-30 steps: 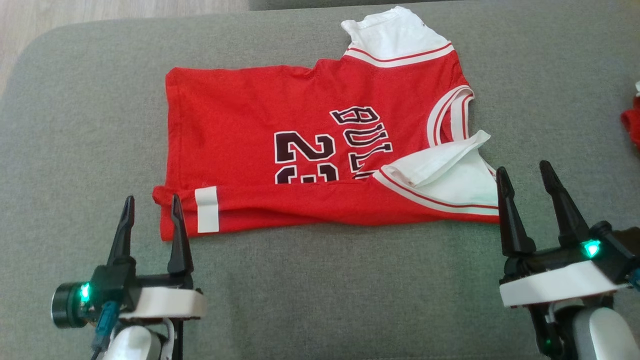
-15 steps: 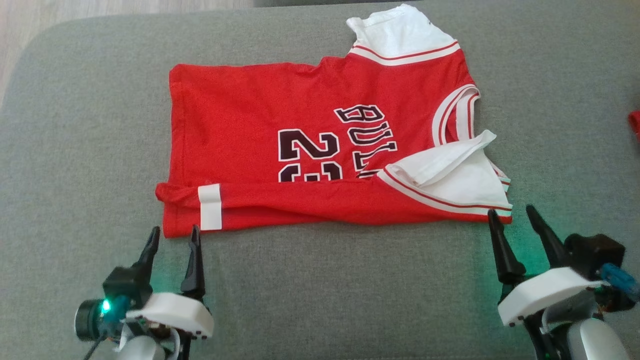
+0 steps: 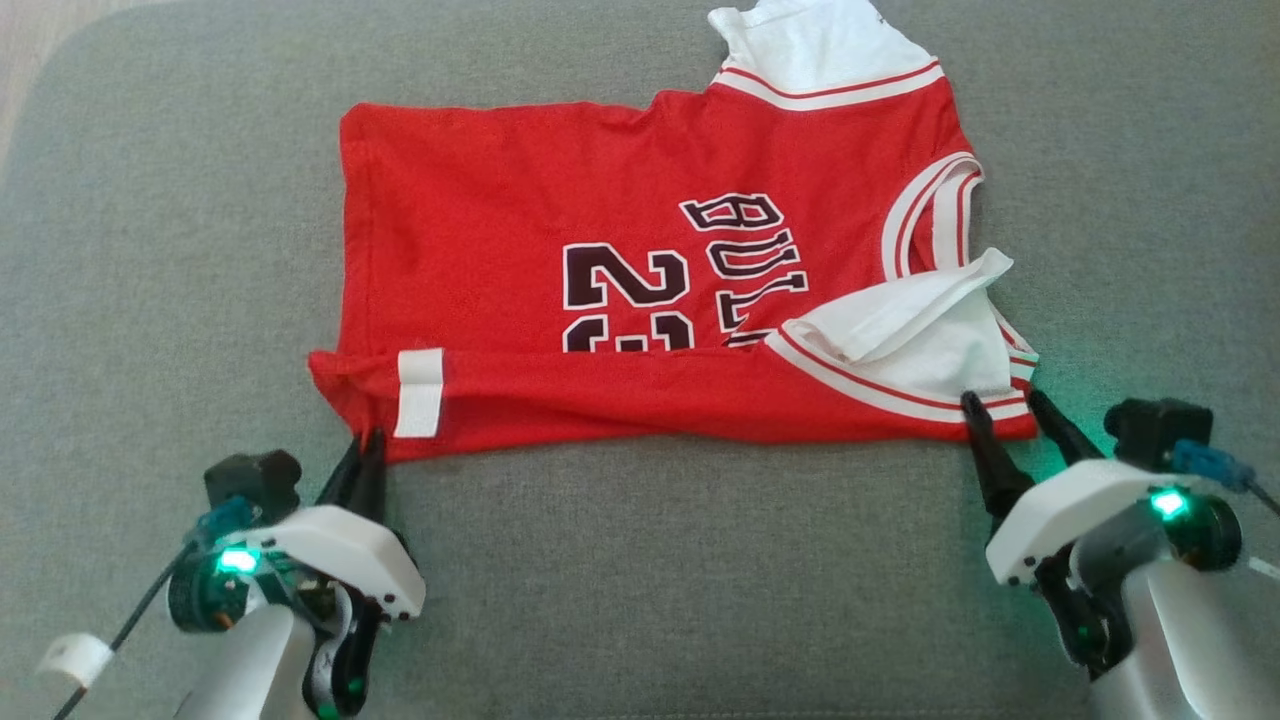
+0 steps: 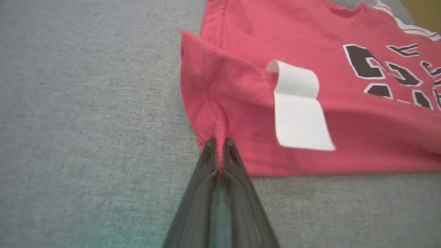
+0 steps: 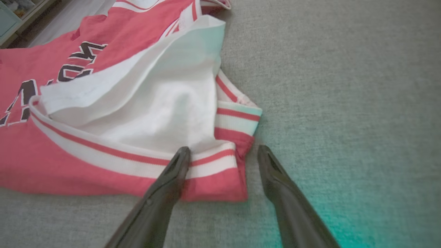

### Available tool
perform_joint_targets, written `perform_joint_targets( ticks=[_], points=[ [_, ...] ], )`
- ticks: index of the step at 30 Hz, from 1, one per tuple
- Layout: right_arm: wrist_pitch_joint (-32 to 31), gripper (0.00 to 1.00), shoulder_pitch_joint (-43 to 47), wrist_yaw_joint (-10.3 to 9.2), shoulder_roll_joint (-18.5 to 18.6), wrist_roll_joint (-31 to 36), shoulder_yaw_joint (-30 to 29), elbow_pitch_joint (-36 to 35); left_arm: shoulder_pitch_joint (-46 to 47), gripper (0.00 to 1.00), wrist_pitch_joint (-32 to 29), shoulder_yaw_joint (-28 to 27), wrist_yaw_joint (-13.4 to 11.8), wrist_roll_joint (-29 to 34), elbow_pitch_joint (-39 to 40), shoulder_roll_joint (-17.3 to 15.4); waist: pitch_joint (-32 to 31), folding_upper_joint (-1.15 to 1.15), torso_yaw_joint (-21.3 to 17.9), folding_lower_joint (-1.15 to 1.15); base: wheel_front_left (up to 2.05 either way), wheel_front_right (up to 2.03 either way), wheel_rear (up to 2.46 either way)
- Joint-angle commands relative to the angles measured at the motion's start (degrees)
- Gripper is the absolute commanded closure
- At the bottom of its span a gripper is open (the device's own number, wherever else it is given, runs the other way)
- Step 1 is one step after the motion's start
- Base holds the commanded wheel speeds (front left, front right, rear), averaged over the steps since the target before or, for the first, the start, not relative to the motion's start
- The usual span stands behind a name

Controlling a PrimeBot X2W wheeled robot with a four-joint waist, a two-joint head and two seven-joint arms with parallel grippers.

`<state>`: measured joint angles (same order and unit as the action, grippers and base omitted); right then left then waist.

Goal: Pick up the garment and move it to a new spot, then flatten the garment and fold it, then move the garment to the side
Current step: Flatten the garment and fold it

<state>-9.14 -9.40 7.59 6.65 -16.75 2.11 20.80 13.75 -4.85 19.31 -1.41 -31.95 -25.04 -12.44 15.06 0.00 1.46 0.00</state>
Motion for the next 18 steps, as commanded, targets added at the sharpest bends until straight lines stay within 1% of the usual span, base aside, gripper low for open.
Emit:
perform_joint_targets(
  ticks=[1,2,5,10,14,15,18],
  points=[
    [-1.07,0.64,-0.56,-0.1,0.52,-0.44,2.09,0.15,0.13,1.0,-1.37,-0.63,0.45,-0.67,0.28,-0.57,-0.02,0.0,0.05,0.0,0.0,0.0,0.0],
    [-1.24,1.0,-0.76,-0.1,0.53,-1.06,2.26,0.24,0.05,1.0,-1.86,-0.56,0.49,-0.87,0.76,-0.62,-0.04,0.0,0.12,0.0,0.0,0.0,0.0],
    [-1.68,1.0,-0.81,-0.1,0.6,-2.31,2.33,-0.47,-0.25,1.0,-1.87,-0.56,0.14,-0.69,3.32,-1.13,-0.11,0.0,0.32,0.0,0.0,0.0,0.0],
    [-1.85,1.0,0.11,-0.1,0.72,-3.67,1.23,-5.35,-1.42,1.0,0.12,-1.99,-2.44,0.56,9.87,-2.68,-0.44,0.0,0.6,0.0,0.0,0.0,0.0],
    [-3.36,1.0,2.17,-0.1,0.68,-4.01,-0.76,-12.02,-3.2,1.0,-0.59,-2.84,-4.32,1.1,16.14,-4.29,-0.78,0.0,0.79,0.0,0.0,0.0,0.0],
    [-5.11,1.0,4.15,-0.1,0.49,-3.96,-1.82,-15.65,-4.63,1.0,-1.67,-3.21,-5.32,1.1,19.45,-5.08,-1.12,0.0,0.89,0.0,0.0,0.0,0.0],
    [-8.05,1.0,8.04,-0.1,-0.14,-3.48,-3.51,-20.86,-7.61,1.0,-3.95,-3.64,-7.06,0.92,24.19,-6.22,-1.74,0.0,0.95,0.0,0.0,0.0,0.0]
  ],
)
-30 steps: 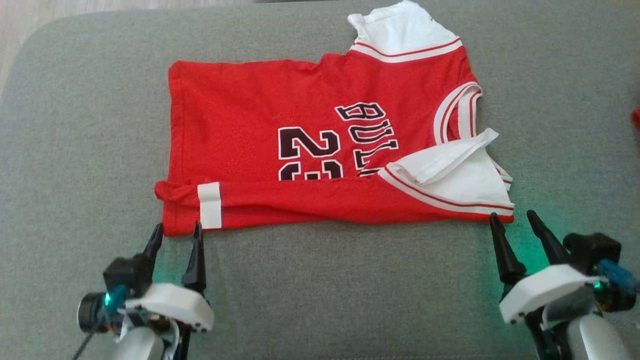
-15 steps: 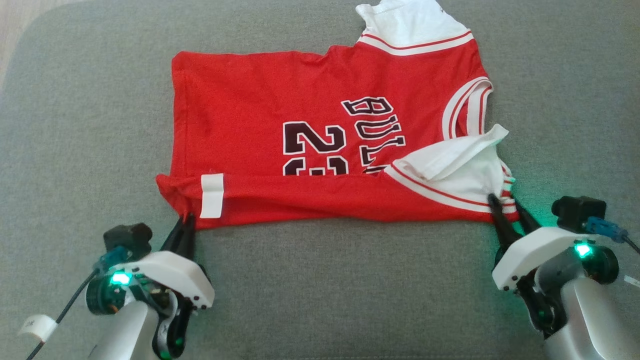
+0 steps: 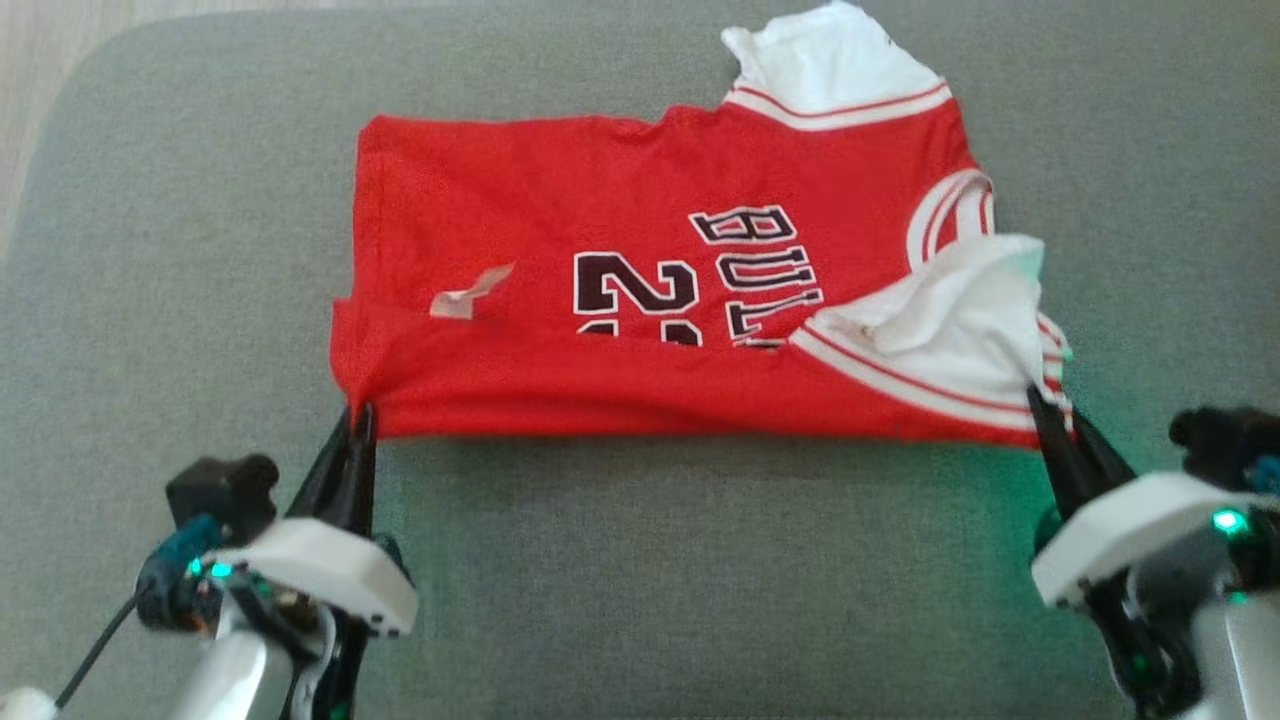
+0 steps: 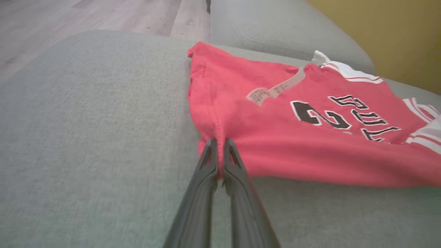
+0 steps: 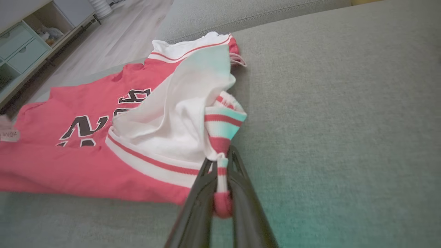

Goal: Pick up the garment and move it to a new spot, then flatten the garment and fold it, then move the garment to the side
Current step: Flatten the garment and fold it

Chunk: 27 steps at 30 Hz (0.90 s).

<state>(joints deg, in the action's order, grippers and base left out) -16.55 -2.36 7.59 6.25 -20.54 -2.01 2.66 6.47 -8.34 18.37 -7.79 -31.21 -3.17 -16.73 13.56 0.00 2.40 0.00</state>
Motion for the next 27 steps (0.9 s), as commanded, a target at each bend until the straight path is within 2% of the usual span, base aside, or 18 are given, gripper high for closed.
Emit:
perform_joint_targets(
  ticks=[1,5,10,15,16,17,21,27],
  points=[
    [-1.57,1.0,2.45,-0.1,-0.12,0.35,0.11,-4.32,-1.46,1.0,-1.11,-2.88,-1.2,-0.02,3.78,-2.21,-0.47,0.0,0.0,0.0,0.0,0.0,0.0],
    [-5.09,1.0,8.69,-0.1,-1.76,0.64,-1.6,-9.15,-7.06,1.0,-3.82,-3.48,-3.42,-1.05,7.94,-3.16,-1.71,0.0,-0.3,0.0,0.0,0.0,0.0],
    [-8.42,1.0,15.56,-0.1,-3.04,-0.07,-2.77,-10.5,-13.59,1.0,-6.05,-3.6,-4.72,-3.65,9.3,-2.86,-3.29,0.0,-0.56,0.0,0.0,0.0,0.0],
    [-10.16,1.0,17.71,-0.1,-3.3,0.2,-2.15,-8.99,-15.77,1.0,-5.66,-3.31,-3.32,-6.06,6.85,-1.78,-4.01,0.0,-0.92,0.0,0.0,0.0,0.0],
    [-10.17,0.68,17.59,-0.1,-3.32,0.22,-1.69,-8.63,-15.76,0.25,-4.87,-3.23,-2.92,-6.14,6.01,-1.49,-4.09,0.0,-1.04,0.0,0.0,0.0,0.0],
    [-10.44,0.0,17.41,-0.1,-3.33,0.33,-1.27,-8.05,-15.73,0.0,-4.44,-2.96,-2.44,-6.43,5.16,-1.05,-4.19,0.0,-1.15,0.0,0.0,0.0,0.0],
    [-9.48,0.0,15.91,-0.1,-3.35,0.91,-0.51,-6.29,-15.12,0.0,-2.87,-2.33,-2.46,-5.54,2.84,-0.39,-4.72,0.0,-1.3,0.0,0.0,0.0,0.0],
    [-4.19,0.0,12.51,-0.1,-3.36,2.77,-1.38,-8.04,-12.28,0.0,5.45,-2.91,-5.83,0.79,3.81,0.11,-5.04,0.0,-1.49,0.0,0.0,0.0,0.0]
  ],
)
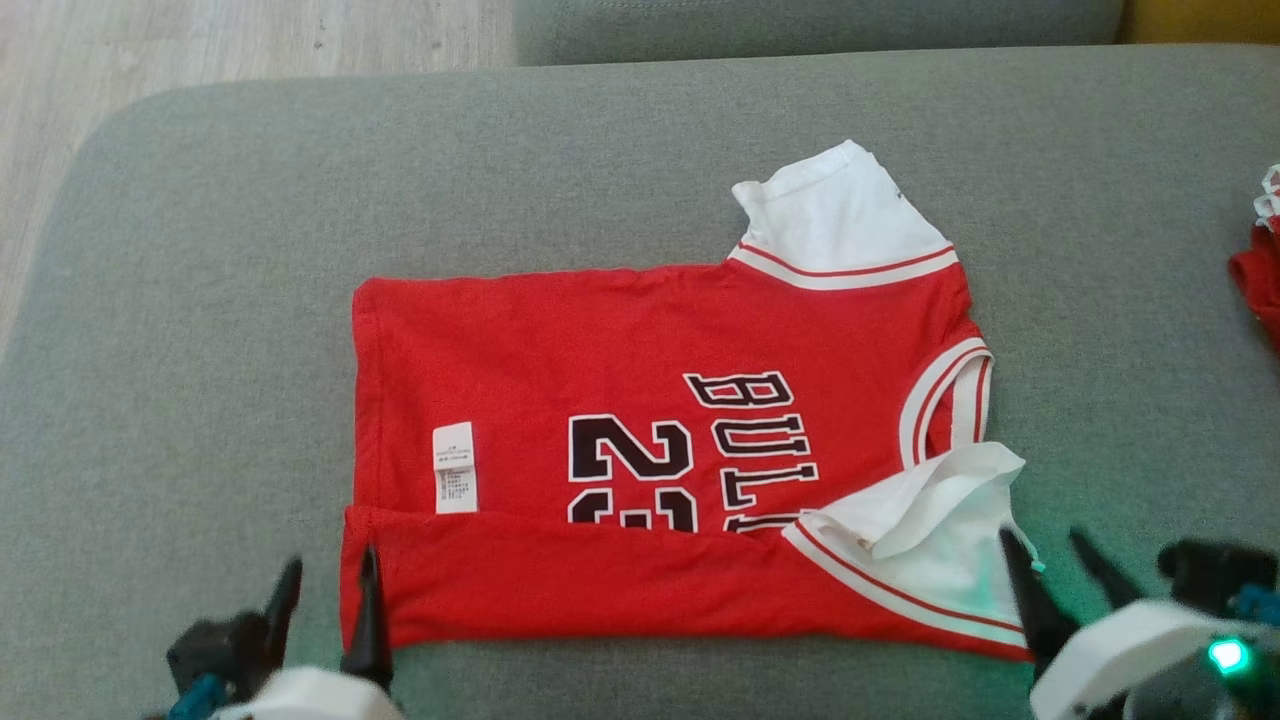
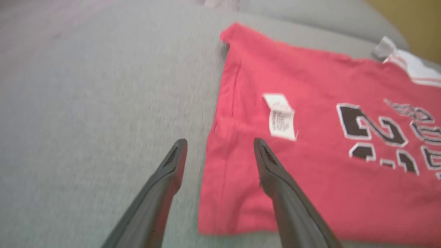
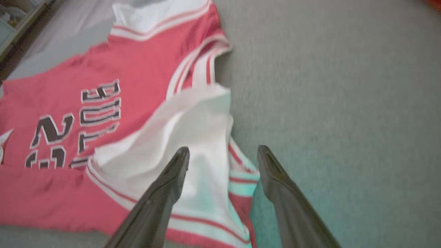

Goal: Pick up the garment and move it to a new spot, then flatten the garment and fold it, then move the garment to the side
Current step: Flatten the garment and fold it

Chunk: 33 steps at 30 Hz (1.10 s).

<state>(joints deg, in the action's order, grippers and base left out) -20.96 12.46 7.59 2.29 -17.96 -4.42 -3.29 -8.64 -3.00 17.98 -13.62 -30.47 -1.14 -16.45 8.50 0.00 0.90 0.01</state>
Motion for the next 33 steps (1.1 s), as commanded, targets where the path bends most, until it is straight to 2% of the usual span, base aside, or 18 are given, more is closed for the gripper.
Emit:
perform_joint_targets(
  ticks=[1,6,9,15,21,26,32,33],
  points=[
    [1.52,0.0,-3.12,-0.1,0.6,0.85,0.89,-2.86,3.59,0.0,1.51,-2.49,-0.43,1.08,2.34,0.02,0.03,0.0,-0.02,-0.01,0.0,0.0,0.0],
    [7.86,0.0,-7.63,-0.1,0.6,3.86,1.37,-7.51,8.57,0.0,7.16,-1.83,-1.92,6.44,4.31,0.11,0.24,0.0,-0.12,-0.01,0.0,0.0,0.0],
    [10.27,0.0,-10.24,-0.1,0.69,5.54,2.41,-10.38,11.4,0.0,8.58,-1.38,-2.56,8.78,4.62,-0.1,0.28,0.0,-0.5,-0.01,0.0,0.0,0.0],
    [10.5,0.0,-13.34,-0.1,1.36,6.76,3.86,-14.15,14.8,0.0,7.84,-0.9,-3.56,11.05,5.02,-0.79,0.37,0.0,-1.27,-0.01,0.0,0.0,0.0],
    [9.9,0.0,-14.27,-0.1,1.53,6.5,3.92,-14.91,16.17,0.0,6.61,-0.34,-3.75,11.6,4.41,-1.16,1.3,0.0,-1.3,-0.01,0.0,0.0,0.0],
    [10.02,0.0,-15.22,-0.1,1.44,6.09,3.75,-15.14,20.92,0.0,5.05,-0.6,-1.87,10.45,1.92,-1.69,3.77,0.0,-0.92,-0.01,0.0,0.0,0.0],
    [10.37,0.0,-17.89,-0.1,1.54,5.07,4.45,-14.34,32.12,0.0,1.12,-1.89,3.61,5.95,-8.6,-2.41,8.88,0.0,-1.27,-0.01,0.0,0.0,0.0],
    [10.37,0.0,-17.89,-0.1,1.54,5.07,4.45,-14.34,32.12,0.0,1.12,-1.89,3.61,5.95,-8.6,-2.41,8.88,0.0,-1.27,-0.01,0.0,0.0,0.0]
  ],
)
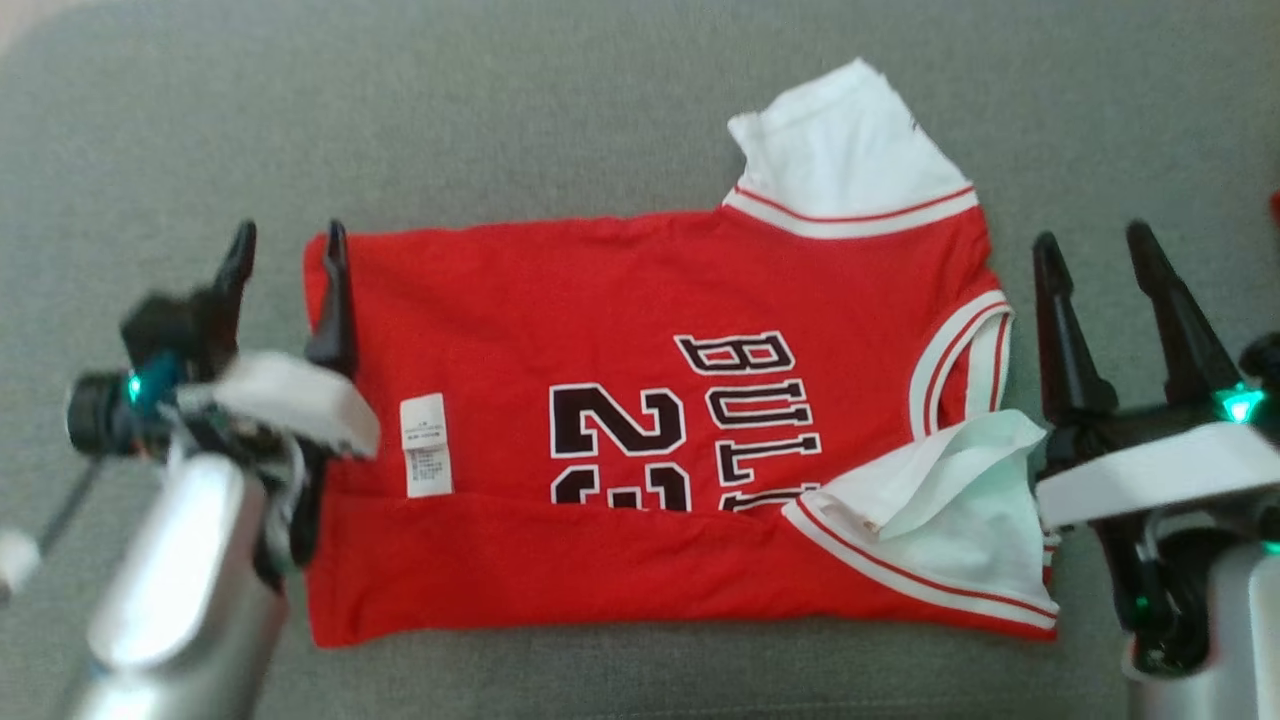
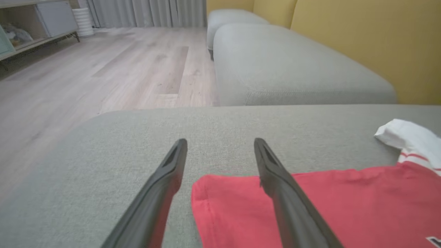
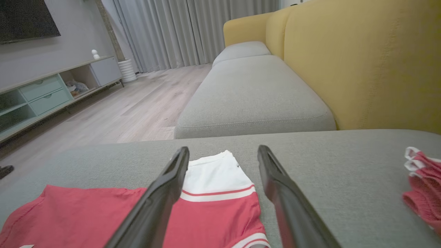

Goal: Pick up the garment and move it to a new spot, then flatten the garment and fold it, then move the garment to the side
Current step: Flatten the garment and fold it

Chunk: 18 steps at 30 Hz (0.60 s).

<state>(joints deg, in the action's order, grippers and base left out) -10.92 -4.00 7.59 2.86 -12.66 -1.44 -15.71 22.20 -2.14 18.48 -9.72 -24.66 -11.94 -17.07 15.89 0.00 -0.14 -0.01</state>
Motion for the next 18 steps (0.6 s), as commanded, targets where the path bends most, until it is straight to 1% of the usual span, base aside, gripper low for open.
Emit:
perform_joint_targets(
  ticks=[1,6,10,14,15,16,17,18],
  points=[
    [0.48,0.0,-1.81,-0.1,0.99,-0.41,1.71,-1.58,3.02,0.0,-1.03,-2.3,0.64,-0.37,-0.2,-2.13,2.22,0.0,-0.42,0.01,0.0,0.0,0.0],
    [1.04,0.0,-3.21,-0.1,1.0,-1.31,2.3,0.57,9.96,0.0,-8.76,-1.4,5.19,-3.38,-11.74,-3.09,4.84,0.0,-1.54,0.01,0.0,0.0,0.0],
    [1.71,0.0,-3.54,-0.1,0.9,-1.95,1.91,2.02,13.03,0.0,-14.5,-1.18,7.7,-6.04,-19.3,-3.17,5.6,0.0,-2.09,0.01,0.0,0.0,0.0],
    [1.84,0.0,-3.63,-0.1,0.85,-2.49,1.72,3.25,14.48,0.0,-20.07,-0.87,9.64,-8.54,-24.42,-2.82,5.62,0.0,-2.28,0.01,0.0,0.0,0.0],
    [1.84,0.0,-3.72,-0.1,0.97,-2.63,1.65,3.46,14.76,0.2,-20.64,-0.75,10.02,-8.79,-24.95,-2.82,5.56,0.0,-2.27,0.01,0.0,0.0,0.0],
    [1.8,0.0,-3.85,-0.1,1.18,-2.69,1.46,3.76,14.93,0.71,-21.22,-0.57,10.42,-9.07,-25.31,-2.69,5.48,0.0,-2.2,0.01,0.0,0.0,0.0],
    [1.81,0.0,-4.14,-0.1,1.43,-2.73,1.25,4.05,15.08,1.0,-21.64,-0.27,10.78,-9.12,-25.47,-2.62,5.4,0.0,-2.08,0.01,0.0,0.0,0.0],
    [1.88,0.0,-4.56,-0.1,1.7,-2.85,1.08,4.42,15.23,1.0,-21.65,0.05,10.95,-8.9,-25.5,-2.68,5.33,0.0,-1.97,0.01,0.0,0.0,0.0]
  ],
)
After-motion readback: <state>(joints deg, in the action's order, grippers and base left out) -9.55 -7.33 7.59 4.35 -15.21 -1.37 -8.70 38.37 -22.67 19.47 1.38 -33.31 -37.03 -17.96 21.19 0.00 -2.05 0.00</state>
